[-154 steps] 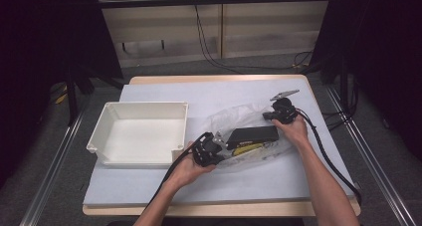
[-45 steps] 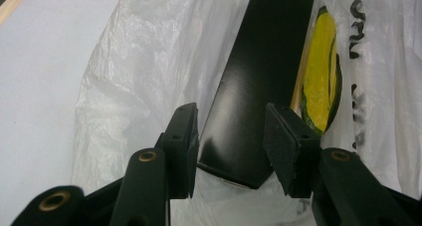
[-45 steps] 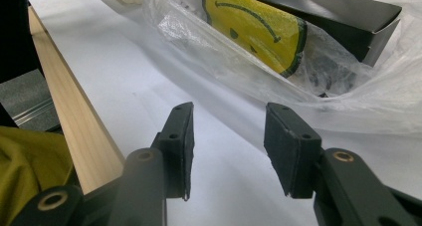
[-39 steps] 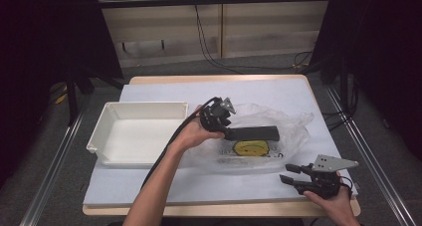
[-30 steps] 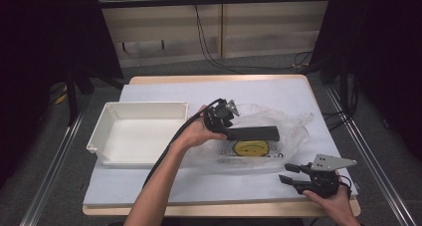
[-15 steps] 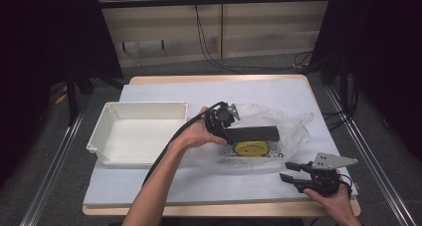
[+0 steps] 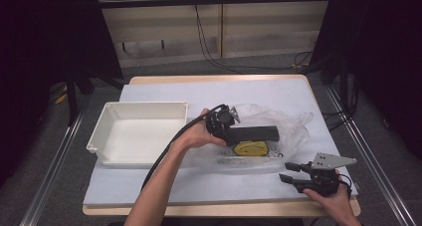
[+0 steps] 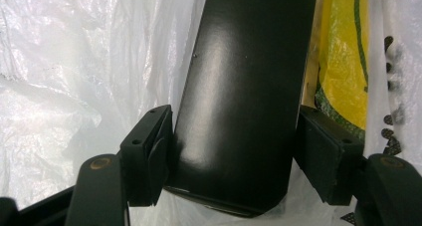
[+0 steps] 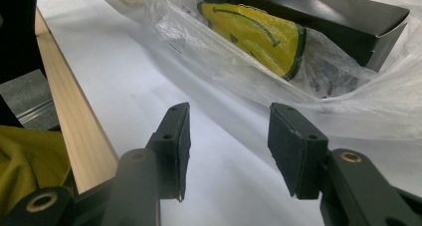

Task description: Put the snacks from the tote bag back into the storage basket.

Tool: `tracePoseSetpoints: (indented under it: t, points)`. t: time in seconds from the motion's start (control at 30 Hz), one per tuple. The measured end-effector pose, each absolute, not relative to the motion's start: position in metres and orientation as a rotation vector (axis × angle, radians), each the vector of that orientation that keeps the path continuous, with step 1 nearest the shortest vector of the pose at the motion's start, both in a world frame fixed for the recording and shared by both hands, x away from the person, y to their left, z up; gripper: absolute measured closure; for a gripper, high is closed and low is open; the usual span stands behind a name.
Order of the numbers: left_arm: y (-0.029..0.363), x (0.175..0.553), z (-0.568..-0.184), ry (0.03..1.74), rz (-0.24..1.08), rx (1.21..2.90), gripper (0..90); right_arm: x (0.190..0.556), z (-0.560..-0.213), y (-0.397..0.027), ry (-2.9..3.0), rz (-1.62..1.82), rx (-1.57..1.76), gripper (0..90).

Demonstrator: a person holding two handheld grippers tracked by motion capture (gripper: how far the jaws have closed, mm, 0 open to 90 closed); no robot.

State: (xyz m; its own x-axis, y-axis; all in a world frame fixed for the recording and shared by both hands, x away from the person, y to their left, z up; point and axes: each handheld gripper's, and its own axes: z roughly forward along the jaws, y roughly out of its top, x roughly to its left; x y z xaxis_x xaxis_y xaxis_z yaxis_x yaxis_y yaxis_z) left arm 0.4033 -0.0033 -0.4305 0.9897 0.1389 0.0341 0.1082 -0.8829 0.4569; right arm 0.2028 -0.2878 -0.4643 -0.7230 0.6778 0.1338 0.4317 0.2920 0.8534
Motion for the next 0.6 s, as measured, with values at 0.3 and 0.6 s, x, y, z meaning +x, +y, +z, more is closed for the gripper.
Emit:
tracePoseSetpoints:
  t: [0.3, 0.6]
  points:
    - [-0.0059, 0.4062, -0.4341, 0.155, 0.069, 2.691, 34.2, 0.2053, -0.4654, -0.2868, 2.320, 1.391, 1.010, 50.1]
    - [-0.0083, 0.4076, -0.4346, 0.116, 0.046, 2.689, 39.0, 0.2043, -0.4657, -0.2860, 2.328, 1.384, 1.003, 49.6]
